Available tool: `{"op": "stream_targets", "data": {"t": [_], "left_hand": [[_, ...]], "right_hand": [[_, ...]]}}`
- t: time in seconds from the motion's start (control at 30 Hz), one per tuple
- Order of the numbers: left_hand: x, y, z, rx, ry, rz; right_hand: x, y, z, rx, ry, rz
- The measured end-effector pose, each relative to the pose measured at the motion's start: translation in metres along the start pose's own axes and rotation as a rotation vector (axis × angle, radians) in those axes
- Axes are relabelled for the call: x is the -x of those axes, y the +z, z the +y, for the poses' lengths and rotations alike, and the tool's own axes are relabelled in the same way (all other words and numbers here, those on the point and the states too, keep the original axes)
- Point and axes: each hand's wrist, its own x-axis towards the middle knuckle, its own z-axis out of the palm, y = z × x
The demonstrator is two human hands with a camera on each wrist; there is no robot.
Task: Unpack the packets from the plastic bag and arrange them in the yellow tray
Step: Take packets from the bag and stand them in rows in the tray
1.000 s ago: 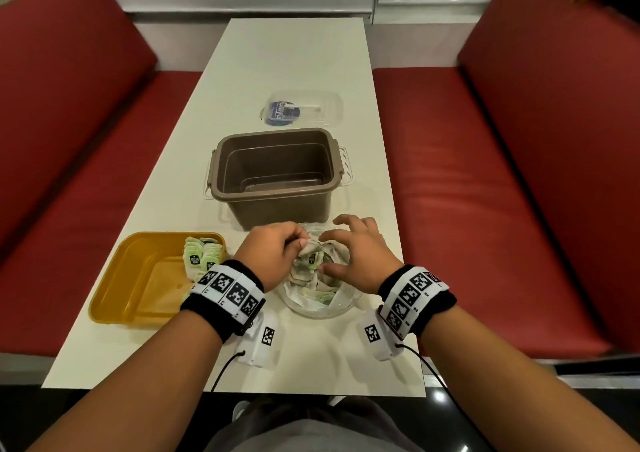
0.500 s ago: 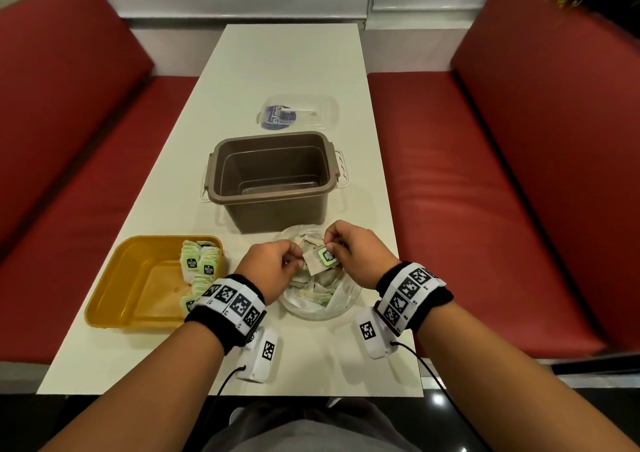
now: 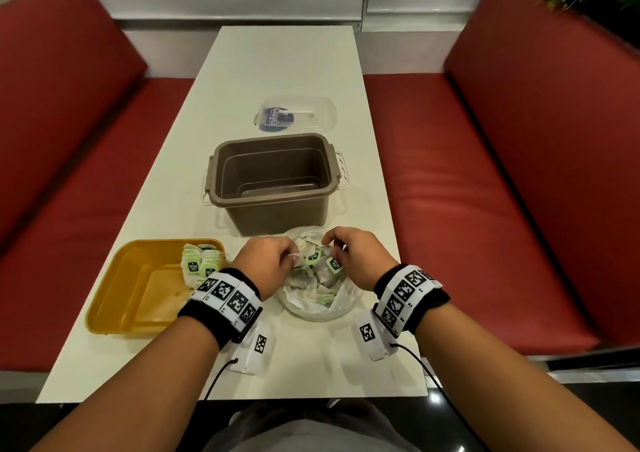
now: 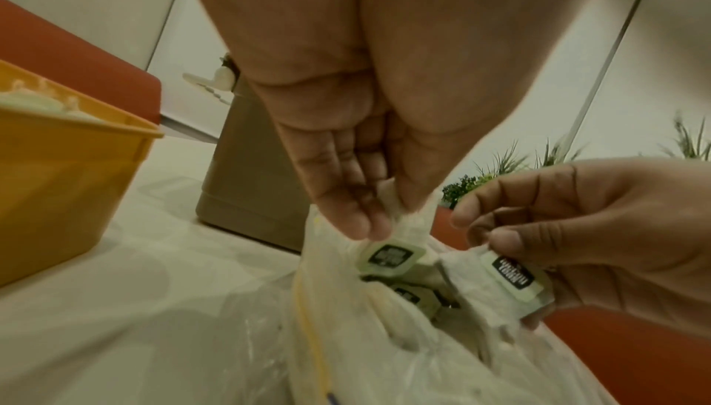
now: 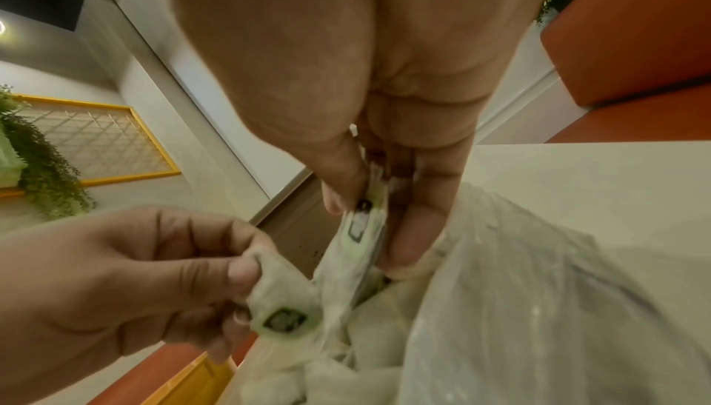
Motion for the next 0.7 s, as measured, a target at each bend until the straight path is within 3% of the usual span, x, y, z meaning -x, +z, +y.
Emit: {"op": "stream_targets", "data": {"t": [0.23, 0.53, 0.7], "left_hand": [[0.01, -0.014, -0.002, 0.444, 0.072, 0.114], [0.015, -0.034, -0.009, 0.623, 0.084, 0.22], [0.018, -0.046, -0.024, 0.528, 0.06, 0.265]], "right_hand": [[-0.006, 0.012, -0.015, 0.101, -0.07, 0.026], [-0.013, 0.019, -0.045, -0.018, -0.103, 0.019], [-0.017, 0.023, -0.066, -0.063, -0.166, 0.098]]}}
